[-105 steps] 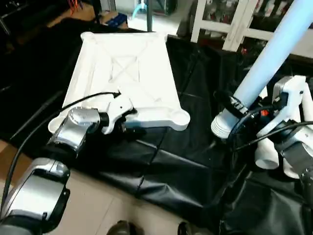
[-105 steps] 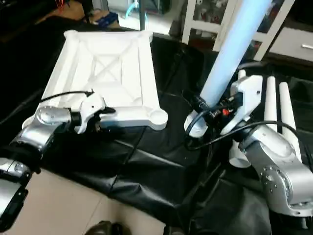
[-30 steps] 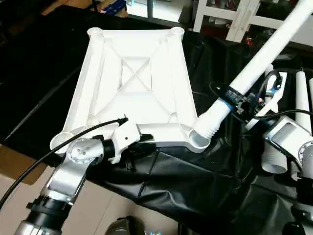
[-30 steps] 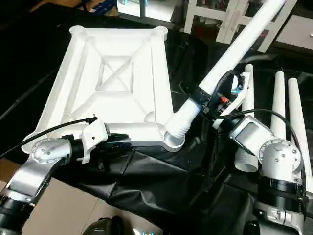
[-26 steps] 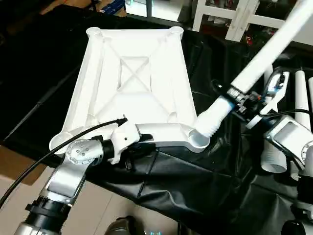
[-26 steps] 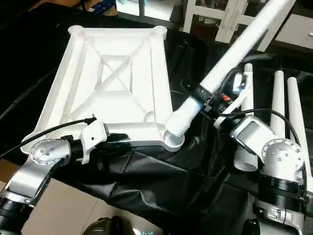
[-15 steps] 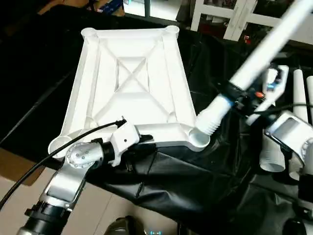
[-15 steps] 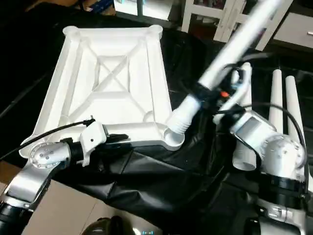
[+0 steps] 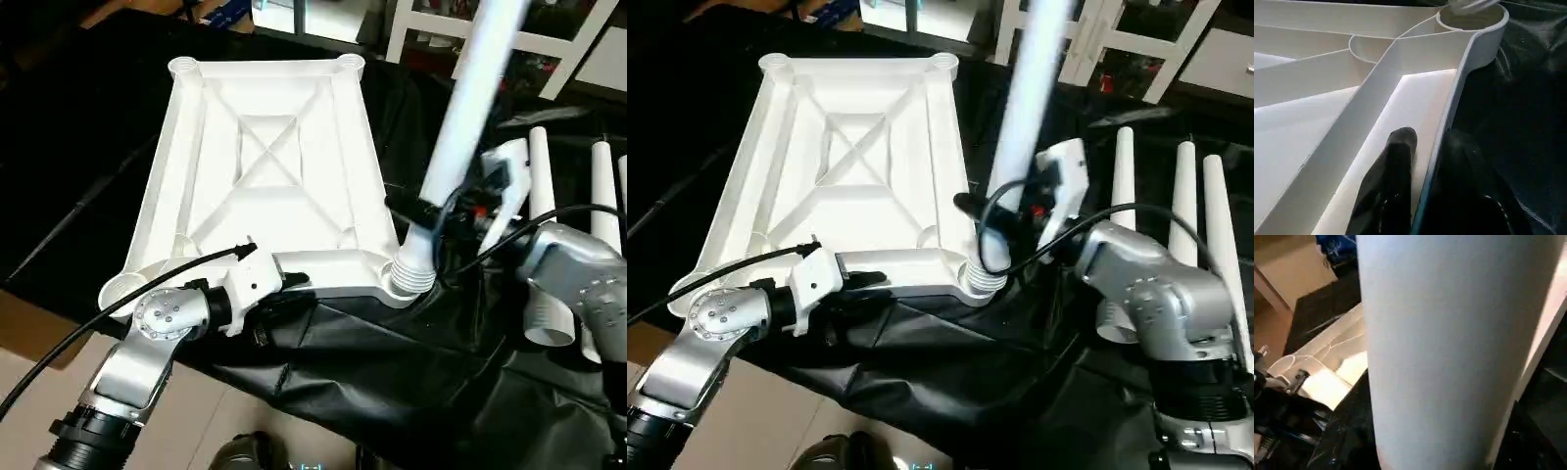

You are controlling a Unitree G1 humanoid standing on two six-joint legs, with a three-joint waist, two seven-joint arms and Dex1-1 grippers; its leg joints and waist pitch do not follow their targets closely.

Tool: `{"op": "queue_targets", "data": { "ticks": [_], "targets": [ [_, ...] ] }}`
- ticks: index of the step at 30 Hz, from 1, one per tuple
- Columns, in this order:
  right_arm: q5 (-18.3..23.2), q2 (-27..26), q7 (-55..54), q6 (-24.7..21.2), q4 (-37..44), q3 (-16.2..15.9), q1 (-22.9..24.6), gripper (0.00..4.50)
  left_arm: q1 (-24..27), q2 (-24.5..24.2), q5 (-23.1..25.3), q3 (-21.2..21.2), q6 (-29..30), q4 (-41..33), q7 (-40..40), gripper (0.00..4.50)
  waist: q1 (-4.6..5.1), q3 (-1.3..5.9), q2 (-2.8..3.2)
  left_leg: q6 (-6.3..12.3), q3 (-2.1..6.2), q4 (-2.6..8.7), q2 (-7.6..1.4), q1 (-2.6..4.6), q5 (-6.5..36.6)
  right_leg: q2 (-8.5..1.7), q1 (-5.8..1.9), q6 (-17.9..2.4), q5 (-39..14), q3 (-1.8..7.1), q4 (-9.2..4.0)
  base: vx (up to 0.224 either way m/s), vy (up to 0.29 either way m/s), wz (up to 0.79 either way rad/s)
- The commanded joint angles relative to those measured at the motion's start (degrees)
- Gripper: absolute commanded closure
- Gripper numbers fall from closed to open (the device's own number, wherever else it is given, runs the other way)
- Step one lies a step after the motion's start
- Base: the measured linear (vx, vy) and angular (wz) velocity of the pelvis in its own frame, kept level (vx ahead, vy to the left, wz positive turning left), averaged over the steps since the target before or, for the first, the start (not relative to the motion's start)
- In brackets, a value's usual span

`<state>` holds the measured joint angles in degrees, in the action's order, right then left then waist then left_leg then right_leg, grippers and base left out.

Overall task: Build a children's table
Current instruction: Insert table leg to table base

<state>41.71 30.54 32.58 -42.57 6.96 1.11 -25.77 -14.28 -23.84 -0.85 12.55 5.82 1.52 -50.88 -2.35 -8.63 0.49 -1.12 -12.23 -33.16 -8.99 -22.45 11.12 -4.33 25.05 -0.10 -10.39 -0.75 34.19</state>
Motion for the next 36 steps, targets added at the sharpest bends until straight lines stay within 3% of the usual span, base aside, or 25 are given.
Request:
{"op": "queue_targets", "data": {
  "ticks": [1,11,21,24,31,33,36],
  "targets": [
    [-1.9,0.7,0.6,1.6,1.4,-0.9,0.4,2.67,1.0,-0.4,1.1,1.9,0.0,0.8,-0.5,3.73,-0.30,4.06,-0.45,8.58,1.68,2.90,-3.92,1.70,-2.5,-3.45,-3.50,-17.6,7.1,2.04,-1.73,0.000,0.000,0.00],
    [-6.5,-0.2,3.3,5.6,0.8,-4.4,1.0,2.67,1.0,-0.8,1.1,2.1,-0.2,0.8,-0.1,3.73,-0.26,4.01,-0.40,9.02,1.73,2.71,-3.96,1.70,-2.3,-3.43,-3.43,-17.9,7.2,2.02,-1.61,0.000,0.000,0.00],
    [-12.0,-1.5,5.7,10.8,-0.1,-9.0,1.2,2.67,0.6,-1.0,1.7,3.2,-0.6,1.5,-0.1,3.73,0.02,3.69,-0.49,6.73,1.85,3.05,-3.97,1.72,2.0,-3.54,-3.34,-16.9,1.9,2.15,-2.12,0.000,0.000,0.00],
    [-15.5,-1.0,7.3,14.7,-0.5,-11.7,2.4,2.67,-0.3,-1.0,1.8,3.1,-0.8,2.3,0.2,3.73,0.06,3.57,-0.51,6.45,1.84,3.09,-3.95,1.66,2.8,-3.59,-3.29,-16.6,1.1,2.20,-2.23,0.000,0.000,0.00],
    [-15.0,-2.6,7.6,16.4,-3.3,-9.6,3.9,2.67,-0.7,-1.0,1.8,3.1,-1.0,2.6,0.4,3.73,0.09,3.51,-0.41,5.43,1.94,3.30,-4.07,1.78,5.3,-3.63,-3.18,-16.4,-1.4,2.25,-2.53,0.000,0.000,0.00],
    [-14.1,-3.8,7.5,17.0,-4.7,-7.9,4.6,2.67,-0.8,-1.0,1.8,3.0,-1.1,2.8,0.5,3.73,0.05,3.43,-0.17,5.28,1.96,3.36,-4.06,1.78,5.8,-3.67,-3.09,-16.3,-1.8,2.29,-2.63,0.000,0.000,0.00],
    [-13.6,-4.9,7.6,18.1,-6.6,-6.4,5.2,2.67,-0.9,-1.0,1.7,3.0,-1.3,3.0,0.4,3.73,0.13,3.49,-0.30,4.96,1.99,3.41,-4.04,1.75,6.6,-3.66,-3.14,-16.5,-2.2,2.25,-2.72,0.000,0.000,0.00]
  ]
}}
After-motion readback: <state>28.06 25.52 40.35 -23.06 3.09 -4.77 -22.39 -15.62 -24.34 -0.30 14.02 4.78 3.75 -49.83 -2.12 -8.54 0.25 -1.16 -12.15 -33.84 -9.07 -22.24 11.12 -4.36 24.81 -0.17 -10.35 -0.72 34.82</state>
